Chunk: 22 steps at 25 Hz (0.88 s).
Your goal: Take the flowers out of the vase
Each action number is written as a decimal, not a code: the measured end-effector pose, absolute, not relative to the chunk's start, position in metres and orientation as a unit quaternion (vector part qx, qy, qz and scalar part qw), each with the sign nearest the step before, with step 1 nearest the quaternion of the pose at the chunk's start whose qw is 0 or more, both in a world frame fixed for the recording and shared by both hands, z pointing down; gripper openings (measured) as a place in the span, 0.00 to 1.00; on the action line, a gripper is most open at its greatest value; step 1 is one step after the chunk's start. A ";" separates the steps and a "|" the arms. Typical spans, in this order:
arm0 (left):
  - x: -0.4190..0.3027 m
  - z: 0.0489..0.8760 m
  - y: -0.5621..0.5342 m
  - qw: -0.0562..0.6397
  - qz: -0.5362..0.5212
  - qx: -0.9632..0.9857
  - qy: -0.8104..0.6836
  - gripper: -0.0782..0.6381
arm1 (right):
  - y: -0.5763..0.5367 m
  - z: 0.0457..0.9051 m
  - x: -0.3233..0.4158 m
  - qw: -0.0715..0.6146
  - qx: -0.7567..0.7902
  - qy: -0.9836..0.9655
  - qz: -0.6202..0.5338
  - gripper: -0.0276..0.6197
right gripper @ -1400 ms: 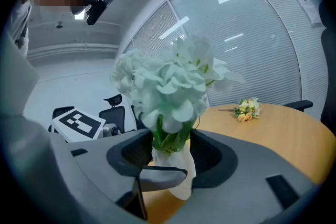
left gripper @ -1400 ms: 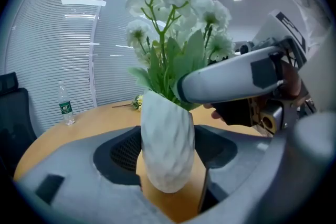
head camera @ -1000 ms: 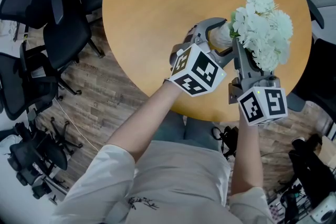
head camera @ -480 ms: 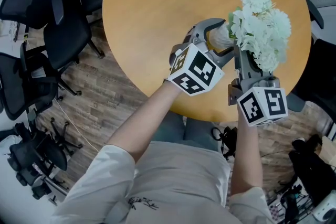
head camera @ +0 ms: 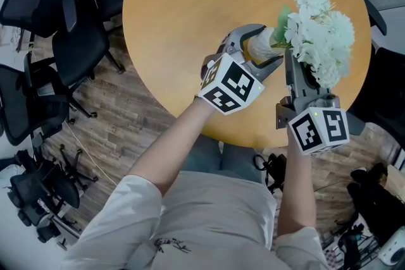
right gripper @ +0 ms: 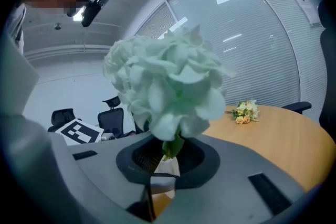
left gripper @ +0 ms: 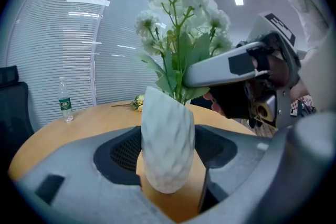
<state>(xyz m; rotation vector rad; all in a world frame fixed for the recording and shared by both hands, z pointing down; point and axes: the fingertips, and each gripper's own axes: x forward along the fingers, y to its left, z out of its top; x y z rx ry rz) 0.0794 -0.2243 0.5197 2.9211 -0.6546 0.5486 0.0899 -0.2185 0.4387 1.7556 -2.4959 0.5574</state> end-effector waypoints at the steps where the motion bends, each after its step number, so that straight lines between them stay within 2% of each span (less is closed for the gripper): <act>1: 0.078 0.521 -0.224 0.050 0.180 0.959 -0.215 0.55 | -0.218 0.438 0.090 0.019 0.566 -0.804 0.179 0.12; 22: 0.101 0.502 -0.220 0.054 0.173 0.960 -0.215 0.55 | -0.202 0.384 0.125 0.001 0.565 -0.808 0.166 0.12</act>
